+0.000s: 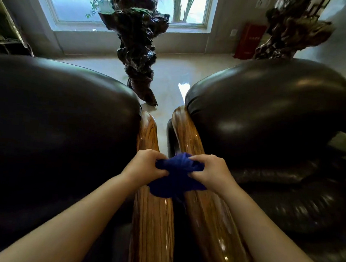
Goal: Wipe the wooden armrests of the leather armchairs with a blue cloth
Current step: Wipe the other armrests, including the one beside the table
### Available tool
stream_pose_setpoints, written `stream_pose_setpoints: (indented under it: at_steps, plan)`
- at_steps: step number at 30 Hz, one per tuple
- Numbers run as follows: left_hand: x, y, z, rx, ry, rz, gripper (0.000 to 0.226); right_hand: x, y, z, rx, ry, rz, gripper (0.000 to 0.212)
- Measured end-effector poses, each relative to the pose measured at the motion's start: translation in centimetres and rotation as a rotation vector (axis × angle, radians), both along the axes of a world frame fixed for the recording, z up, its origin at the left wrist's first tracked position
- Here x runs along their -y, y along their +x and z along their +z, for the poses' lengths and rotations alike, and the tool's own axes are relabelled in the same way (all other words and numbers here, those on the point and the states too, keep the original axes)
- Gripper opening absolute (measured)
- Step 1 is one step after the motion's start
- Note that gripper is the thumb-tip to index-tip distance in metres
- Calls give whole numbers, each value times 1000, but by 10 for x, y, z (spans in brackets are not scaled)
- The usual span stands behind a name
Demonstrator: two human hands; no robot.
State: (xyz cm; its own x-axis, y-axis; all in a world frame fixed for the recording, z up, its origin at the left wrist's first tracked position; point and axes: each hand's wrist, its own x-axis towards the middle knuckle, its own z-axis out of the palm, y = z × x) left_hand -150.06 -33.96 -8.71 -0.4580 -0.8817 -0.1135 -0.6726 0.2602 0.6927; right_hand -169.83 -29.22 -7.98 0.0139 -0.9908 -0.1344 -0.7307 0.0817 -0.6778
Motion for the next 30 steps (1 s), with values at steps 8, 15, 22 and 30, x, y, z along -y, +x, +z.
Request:
stream_pose_setpoints:
  at_steps: [8, 15, 22, 30]
  plan:
    - [-59, -44, 90, -44, -14, 39, 28, -48, -62, 96, -35, -54, 91, 42]
    - [-126, -97, 114, -45, -60, 152, 25, -86, -120, 115, -11, -120, 204, 39]
    - [-217, -163, 82, -43, 14, 240, 23, -164, -184, 74, 59, -40, 265, 41]
    - [-261, -188, -19, -12, 131, 288, 24, -201, -200, -38, 93, 52, 242, 38]
